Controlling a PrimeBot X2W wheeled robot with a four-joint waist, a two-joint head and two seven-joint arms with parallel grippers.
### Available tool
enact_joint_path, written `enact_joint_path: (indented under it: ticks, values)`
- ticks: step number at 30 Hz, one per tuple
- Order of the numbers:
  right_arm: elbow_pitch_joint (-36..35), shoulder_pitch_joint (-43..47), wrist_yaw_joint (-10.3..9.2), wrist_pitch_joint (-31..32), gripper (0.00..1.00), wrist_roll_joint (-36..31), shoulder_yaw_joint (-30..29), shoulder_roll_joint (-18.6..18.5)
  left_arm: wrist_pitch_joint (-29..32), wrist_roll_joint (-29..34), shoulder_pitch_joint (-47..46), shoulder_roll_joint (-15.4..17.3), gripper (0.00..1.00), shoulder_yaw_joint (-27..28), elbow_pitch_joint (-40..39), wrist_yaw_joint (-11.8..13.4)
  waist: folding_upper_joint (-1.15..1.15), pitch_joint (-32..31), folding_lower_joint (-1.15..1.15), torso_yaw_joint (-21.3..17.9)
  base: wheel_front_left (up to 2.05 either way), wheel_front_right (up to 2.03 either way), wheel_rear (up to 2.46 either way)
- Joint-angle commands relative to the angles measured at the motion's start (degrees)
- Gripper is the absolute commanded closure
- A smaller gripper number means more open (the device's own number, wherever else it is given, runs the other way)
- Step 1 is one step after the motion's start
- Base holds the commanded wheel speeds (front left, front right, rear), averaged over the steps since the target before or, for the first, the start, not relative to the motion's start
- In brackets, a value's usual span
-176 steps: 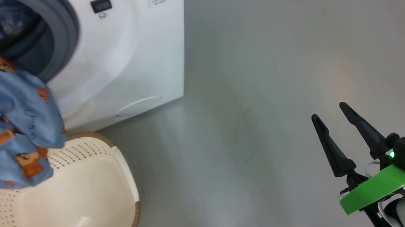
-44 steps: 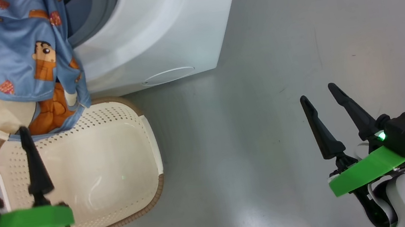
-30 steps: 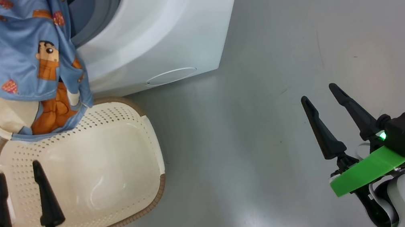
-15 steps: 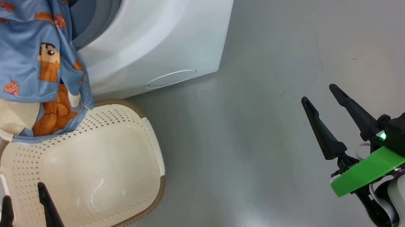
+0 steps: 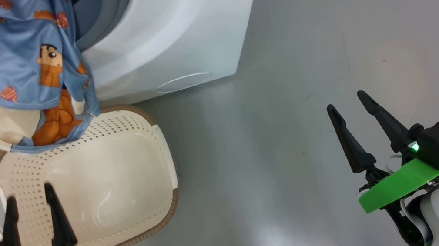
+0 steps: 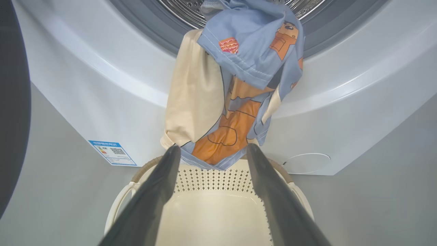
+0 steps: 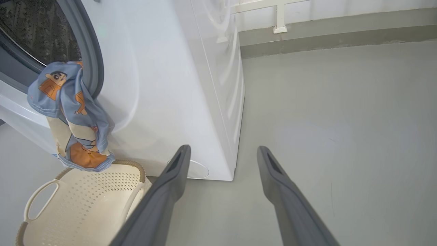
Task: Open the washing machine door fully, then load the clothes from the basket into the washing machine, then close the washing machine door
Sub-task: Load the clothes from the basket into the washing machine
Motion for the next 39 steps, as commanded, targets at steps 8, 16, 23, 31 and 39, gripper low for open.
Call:
enact_joint_path:
  ticks: [8,16,23,31,39]
  values:
    - [-1.11,-0.09,0.09,-0.68,0.00,0.42,1.83,-0.11,-0.30,1.86,-8.54,1.68,0.00,0.85,4.06,-1.69,0.00,1.36,0.00,-0.92,0.00,0.00,0.00]
    - [-1.29,-0.42,0.09,-0.68,0.00,0.44,1.56,0.14,-0.30,2.69,-17.11,2.56,0.00,0.07,9.48,-3.91,0.00,2.76,0.00,-1.95,0.00,0.00,0.00]
    - [-1.19,-0.48,0.09,-0.68,0.00,0.51,1.91,0.64,-0.30,3.44,-19.96,2.67,0.00,-0.48,13.01,-4.42,0.00,3.00,0.00,-2.64,0.00,0.00,0.00]
    - [-1.46,-0.68,0.09,-0.68,0.00,0.63,1.83,0.74,-0.30,3.47,-23.16,3.69,0.00,0.04,18.04,-4.43,0.00,4.88,0.00,-3.46,0.00,0.00,0.00]
    - [-2.09,-0.71,0.09,-0.68,0.00,0.46,1.63,0.57,-0.30,2.77,-26.73,3.62,0.00,0.50,21.01,-4.73,0.00,7.30,0.00,-3.79,0.00,0.00,0.00]
